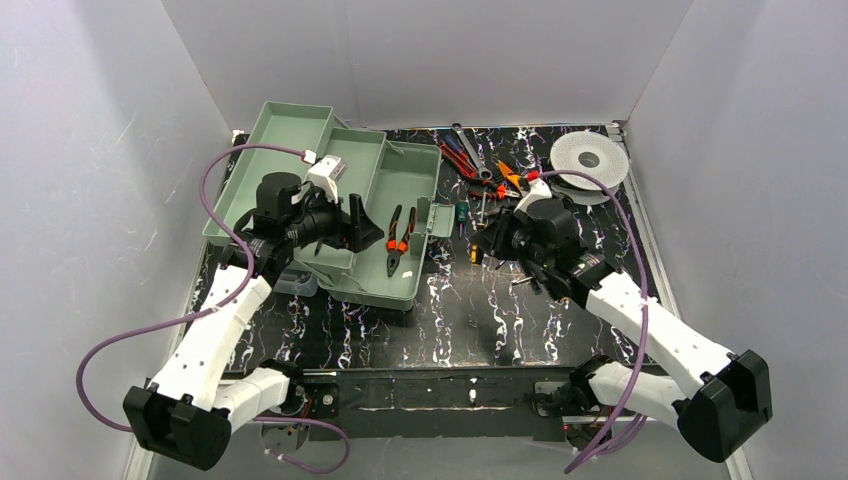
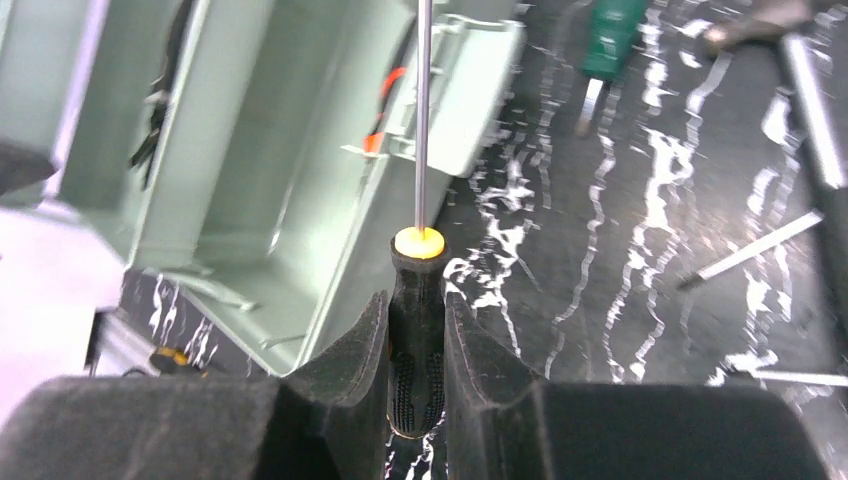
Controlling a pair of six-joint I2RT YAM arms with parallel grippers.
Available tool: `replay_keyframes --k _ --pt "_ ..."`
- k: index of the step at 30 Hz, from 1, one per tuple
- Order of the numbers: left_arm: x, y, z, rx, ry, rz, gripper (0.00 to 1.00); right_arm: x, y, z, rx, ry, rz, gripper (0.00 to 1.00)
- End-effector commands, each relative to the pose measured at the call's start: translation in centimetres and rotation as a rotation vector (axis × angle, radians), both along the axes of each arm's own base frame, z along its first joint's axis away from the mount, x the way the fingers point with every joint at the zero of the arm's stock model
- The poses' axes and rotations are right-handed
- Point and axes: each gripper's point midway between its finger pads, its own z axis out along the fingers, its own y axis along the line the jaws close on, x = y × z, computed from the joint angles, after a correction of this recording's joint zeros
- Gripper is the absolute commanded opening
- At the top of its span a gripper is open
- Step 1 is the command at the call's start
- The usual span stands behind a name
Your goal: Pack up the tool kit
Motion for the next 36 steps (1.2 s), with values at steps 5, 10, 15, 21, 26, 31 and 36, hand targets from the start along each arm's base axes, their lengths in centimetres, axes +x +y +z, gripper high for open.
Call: replay_keyframes --k 5,10,15,21,26,31,36 --pt "-0.8 0.5 1.3 -0.005 -0.062 0.006 0.97 0.5 7.6 6.8 0.148 -0.172 0.373 0.01" --pt "-0.2 3.0 1.8 0.059 -0.104 0.157 0.98 2.7 10.8 6.4 0.178 -0.113 0.391 0.01" --pt "0.2 5.4 1.8 0.114 -0.114 0.295 0.98 4.8 14.1 5.7 0.200 -0.050 0.400 0.01" --pt "0.5 8.5 2.0 0.174 -0.131 0.466 0.98 7.3 18.0 3.3 0.194 -0.008 0.399 0.01" --pt "0.4 8.1 2.1 0.160 -0.148 0.440 0.98 9.0 20.5 1.7 0.206 0.026 0.397 0.01" --pt "0.5 7.4 1.5 0.152 -0.139 0.396 0.98 10.6 22.8 -1.1 0.208 0.076 0.405 0.01" --pt "0.6 7.2 1.4 0.148 -0.132 0.385 0.98 11.1 23.8 -2.1 0.223 0.128 0.391 0.57"
